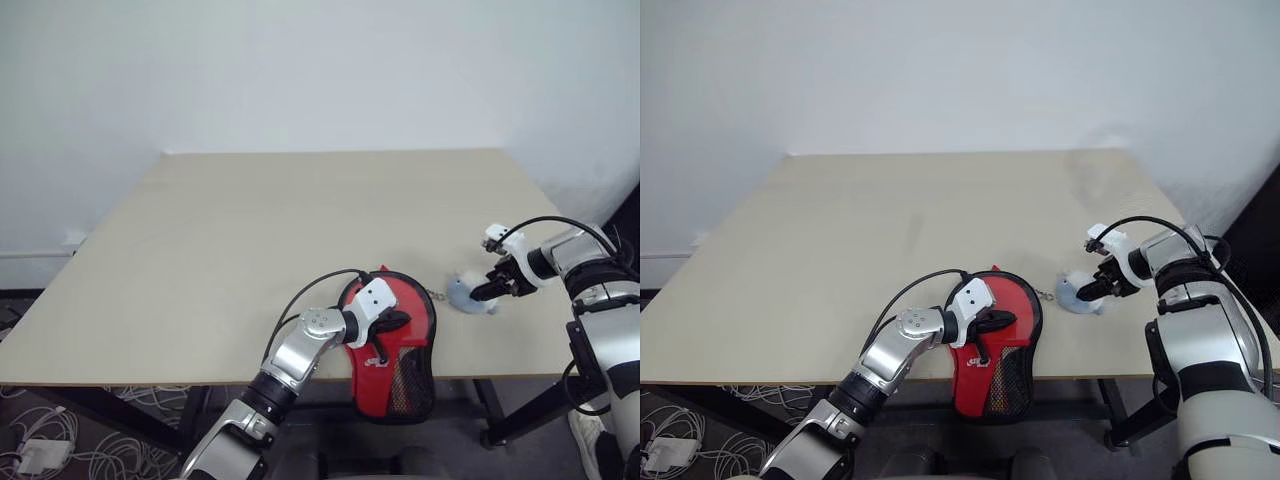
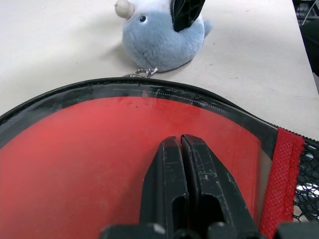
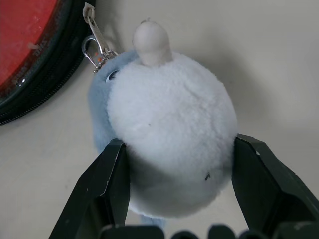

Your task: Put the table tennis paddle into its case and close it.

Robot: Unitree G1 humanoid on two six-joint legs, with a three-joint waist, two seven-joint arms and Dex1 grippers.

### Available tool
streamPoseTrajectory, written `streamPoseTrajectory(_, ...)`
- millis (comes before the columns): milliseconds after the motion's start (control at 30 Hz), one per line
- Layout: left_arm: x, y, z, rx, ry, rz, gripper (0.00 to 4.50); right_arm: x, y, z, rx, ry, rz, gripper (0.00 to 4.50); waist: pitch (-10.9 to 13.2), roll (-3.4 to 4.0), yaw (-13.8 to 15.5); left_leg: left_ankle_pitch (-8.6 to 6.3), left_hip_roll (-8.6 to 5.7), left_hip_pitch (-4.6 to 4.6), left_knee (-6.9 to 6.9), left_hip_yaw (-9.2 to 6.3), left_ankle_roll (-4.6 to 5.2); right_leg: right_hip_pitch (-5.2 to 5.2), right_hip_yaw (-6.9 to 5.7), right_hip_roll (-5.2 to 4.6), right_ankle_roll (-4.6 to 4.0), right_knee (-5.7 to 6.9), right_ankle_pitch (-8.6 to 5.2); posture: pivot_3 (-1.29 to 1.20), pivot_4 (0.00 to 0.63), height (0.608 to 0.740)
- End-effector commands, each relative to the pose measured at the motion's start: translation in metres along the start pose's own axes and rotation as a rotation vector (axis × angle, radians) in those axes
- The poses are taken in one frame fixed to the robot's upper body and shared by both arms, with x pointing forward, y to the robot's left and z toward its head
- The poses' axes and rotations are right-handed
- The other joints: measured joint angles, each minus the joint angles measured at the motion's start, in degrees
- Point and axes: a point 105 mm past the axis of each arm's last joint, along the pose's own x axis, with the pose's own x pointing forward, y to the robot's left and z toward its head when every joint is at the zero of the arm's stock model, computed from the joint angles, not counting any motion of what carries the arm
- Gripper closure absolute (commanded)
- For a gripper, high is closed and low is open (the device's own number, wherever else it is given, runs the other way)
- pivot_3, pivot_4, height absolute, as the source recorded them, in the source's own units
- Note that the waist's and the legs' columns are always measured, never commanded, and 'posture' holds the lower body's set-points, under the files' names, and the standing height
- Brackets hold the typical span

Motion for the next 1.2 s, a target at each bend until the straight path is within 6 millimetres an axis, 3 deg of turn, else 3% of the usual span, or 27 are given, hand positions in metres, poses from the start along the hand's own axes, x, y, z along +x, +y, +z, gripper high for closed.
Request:
streamPoseTrajectory(33,-0.004,-0.006,-0.046,-0.082,0.155,-0.009,4.50,0.004,-0.001,0.003,-0.001,-0.025,-0.026,1.66,-0.01,-0.01,0.00,0.00,0.00,0.00,0.00,0.00,0.00,0.00,0.00,0.00,0.00,0.00,0.00,0.00,0.000,0.740)
streamPoseTrajectory(300,-0.007,0.001,-0.048,-0.073,0.157,0.007,4.50,0.005,0.002,0.011,-0.009,-0.069,-0.004,3.86,-0.04,-0.06,-0.06,0.00,0.00,0.01,0.00,0.00,0.00,0.00,0.00,0.00,0.00,0.00,0.00,0.00,0.000,0.740)
streamPoseTrajectory(367,-0.008,0.004,-0.049,-0.070,0.162,0.014,4.50,0.006,0.005,0.013,-0.019,-0.073,0.007,4.18,-0.05,-0.08,-0.22,0.00,0.00,0.01,0.00,-0.01,0.00,0.00,0.00,0.00,0.00,0.01,0.00,0.00,0.000,0.740)
streamPoseTrajectory(600,-0.009,0.012,-0.048,-0.073,0.163,0.028,4.50,0.001,0.012,0.025,-0.073,-0.130,0.041,4.31,-0.11,-0.09,-1.10,0.00,0.00,0.02,0.02,-0.04,0.00,0.03,-0.01,0.00,0.05,0.03,-0.03,0.00,0.000,0.740)
streamPoseTrajectory(1200,-0.018,0.022,-0.071,-0.091,0.178,0.031,4.50,-0.035,0.025,0.009,-0.156,-0.138,0.098,4.31,-0.11,-0.09,-1.13,-0.01,0.00,0.01,0.02,-0.05,-0.01,-0.01,-0.03,0.00,0.06,0.03,-0.06,0.00,0.000,0.740)
